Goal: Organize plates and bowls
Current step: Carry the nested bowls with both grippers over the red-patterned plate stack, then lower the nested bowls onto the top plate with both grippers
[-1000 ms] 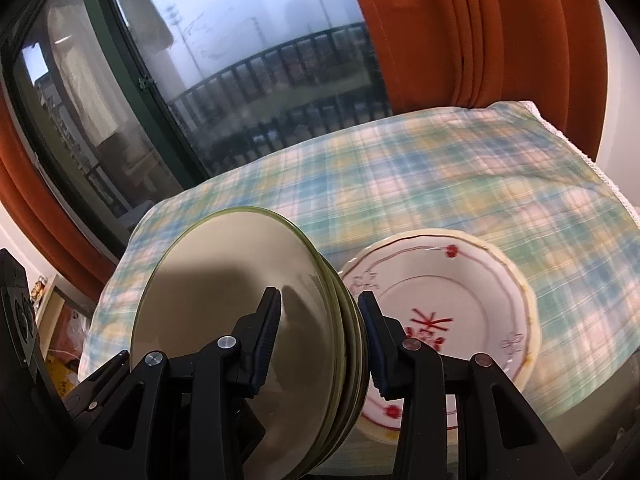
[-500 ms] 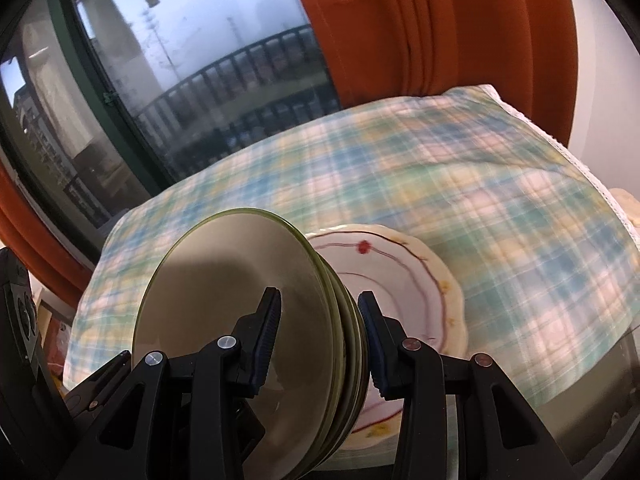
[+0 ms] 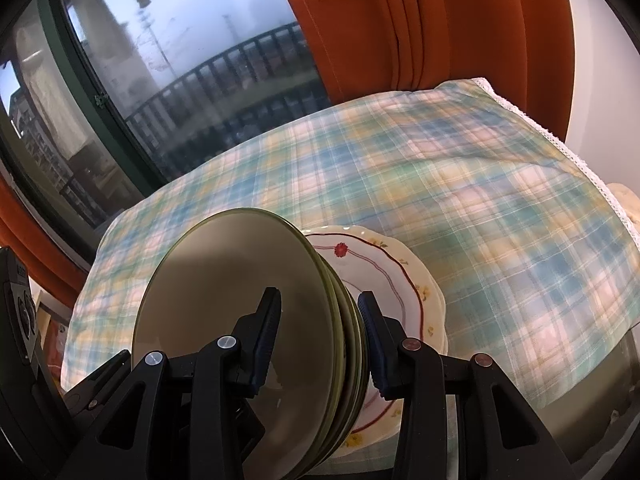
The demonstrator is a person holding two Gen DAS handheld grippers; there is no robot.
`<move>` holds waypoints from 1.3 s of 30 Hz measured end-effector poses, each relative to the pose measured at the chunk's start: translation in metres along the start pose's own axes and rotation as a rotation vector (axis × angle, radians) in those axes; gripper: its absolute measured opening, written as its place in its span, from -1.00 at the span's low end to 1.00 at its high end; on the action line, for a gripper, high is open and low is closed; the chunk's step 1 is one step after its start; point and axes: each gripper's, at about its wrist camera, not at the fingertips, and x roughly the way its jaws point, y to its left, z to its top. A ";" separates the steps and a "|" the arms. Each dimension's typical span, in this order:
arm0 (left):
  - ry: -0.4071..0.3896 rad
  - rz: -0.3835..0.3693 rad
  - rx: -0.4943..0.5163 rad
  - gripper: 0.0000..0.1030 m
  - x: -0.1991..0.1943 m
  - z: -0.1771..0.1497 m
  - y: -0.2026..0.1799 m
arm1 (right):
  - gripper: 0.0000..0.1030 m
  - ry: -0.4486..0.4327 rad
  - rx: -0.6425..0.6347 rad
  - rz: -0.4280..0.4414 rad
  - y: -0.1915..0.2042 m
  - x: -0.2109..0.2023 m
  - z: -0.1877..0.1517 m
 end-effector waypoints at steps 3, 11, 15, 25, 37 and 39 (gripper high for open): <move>-0.002 0.001 -0.013 -0.01 0.002 0.003 0.004 | -0.15 -0.001 -0.009 0.009 0.006 0.004 0.004; 0.058 -0.003 -0.024 -0.01 0.021 0.003 0.008 | -0.15 0.046 0.000 0.001 0.006 0.021 0.006; 0.050 0.004 0.005 -0.02 0.025 0.003 0.000 | -0.15 0.056 0.020 -0.003 -0.002 0.025 0.006; -0.008 0.035 0.073 -0.01 0.029 0.005 -0.009 | -0.11 0.007 0.024 -0.043 -0.007 0.032 0.007; -0.050 0.101 0.073 0.49 0.022 -0.006 -0.004 | 0.35 -0.058 0.018 -0.054 -0.014 0.025 -0.005; -0.056 0.113 0.074 0.53 0.020 -0.008 -0.004 | 0.43 -0.063 0.046 -0.050 -0.019 0.023 -0.009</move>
